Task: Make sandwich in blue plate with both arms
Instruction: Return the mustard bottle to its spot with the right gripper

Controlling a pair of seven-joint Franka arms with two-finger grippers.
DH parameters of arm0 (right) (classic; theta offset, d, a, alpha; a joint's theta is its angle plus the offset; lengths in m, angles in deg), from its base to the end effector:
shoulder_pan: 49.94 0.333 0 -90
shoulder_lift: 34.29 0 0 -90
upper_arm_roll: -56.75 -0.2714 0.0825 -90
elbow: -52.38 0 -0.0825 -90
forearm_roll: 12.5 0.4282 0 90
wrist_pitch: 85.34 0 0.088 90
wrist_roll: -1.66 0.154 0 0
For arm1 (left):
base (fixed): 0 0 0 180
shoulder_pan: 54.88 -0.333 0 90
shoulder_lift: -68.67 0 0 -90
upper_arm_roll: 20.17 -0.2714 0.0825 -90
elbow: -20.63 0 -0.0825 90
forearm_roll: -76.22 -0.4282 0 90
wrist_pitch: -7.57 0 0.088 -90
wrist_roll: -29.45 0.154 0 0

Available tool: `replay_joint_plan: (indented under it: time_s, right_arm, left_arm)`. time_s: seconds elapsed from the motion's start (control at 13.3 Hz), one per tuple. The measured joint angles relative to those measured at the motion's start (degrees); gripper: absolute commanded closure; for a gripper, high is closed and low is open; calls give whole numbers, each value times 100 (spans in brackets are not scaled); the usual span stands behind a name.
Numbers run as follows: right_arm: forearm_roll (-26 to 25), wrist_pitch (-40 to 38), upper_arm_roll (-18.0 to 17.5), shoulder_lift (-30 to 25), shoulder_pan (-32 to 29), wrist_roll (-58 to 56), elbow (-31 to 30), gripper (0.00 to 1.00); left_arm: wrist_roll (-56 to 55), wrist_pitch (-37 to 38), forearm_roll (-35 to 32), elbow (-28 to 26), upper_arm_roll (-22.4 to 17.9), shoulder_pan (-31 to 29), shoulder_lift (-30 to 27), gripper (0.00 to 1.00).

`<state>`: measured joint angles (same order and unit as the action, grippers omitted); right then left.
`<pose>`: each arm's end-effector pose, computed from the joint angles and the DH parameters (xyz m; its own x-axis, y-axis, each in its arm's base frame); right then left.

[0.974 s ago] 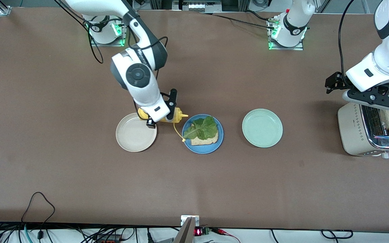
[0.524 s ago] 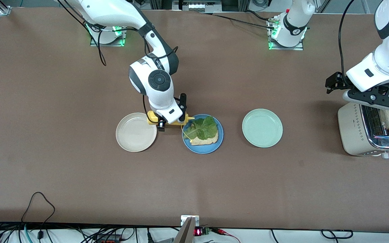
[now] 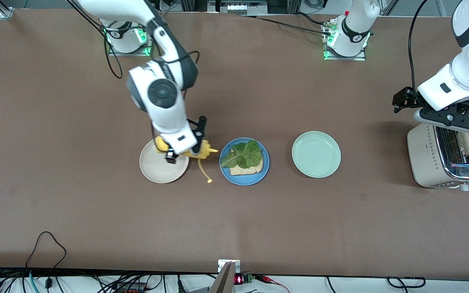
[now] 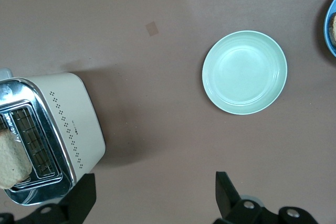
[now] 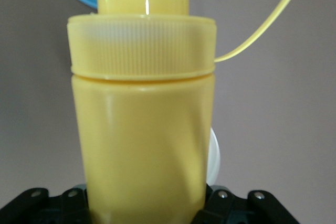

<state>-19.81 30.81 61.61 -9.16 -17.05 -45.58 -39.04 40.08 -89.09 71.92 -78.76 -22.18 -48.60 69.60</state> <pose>0.6199 0.3196 0.2737 0.1954 0.9737 -0.1171 0.9783 -0.1851 0.0936 0.6001 -0.0341 0.4486 0.9613 -0.2648 -0.0768 -0.2696 -0.9610 -0.0612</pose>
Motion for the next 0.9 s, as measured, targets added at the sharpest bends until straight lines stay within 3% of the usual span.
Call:
replay_joint_plan:
  time_s: [0.15,0.45,0.67,0.9]
  right_arm:
    - [97,-345,2,-463,-452,-505,-101,100]
    - [1020,-491,15,-1159,-1827,-2701,-668,100]
    - [1788,-642,16,-1357,-2907,-4495,-1006,100]
    - [2828,-685,-1,-1302,-3811,-6177,-1279,100]
  left_arm:
    - [0,0,0,0,-2,-4,0,0]
    - [-4,102,-5,-4,-21,-192,16,0]
    - [7,118,-110,-40,-56,-815,232,0]
    - [85,89,-802,-40,-82,-1274,626,0]
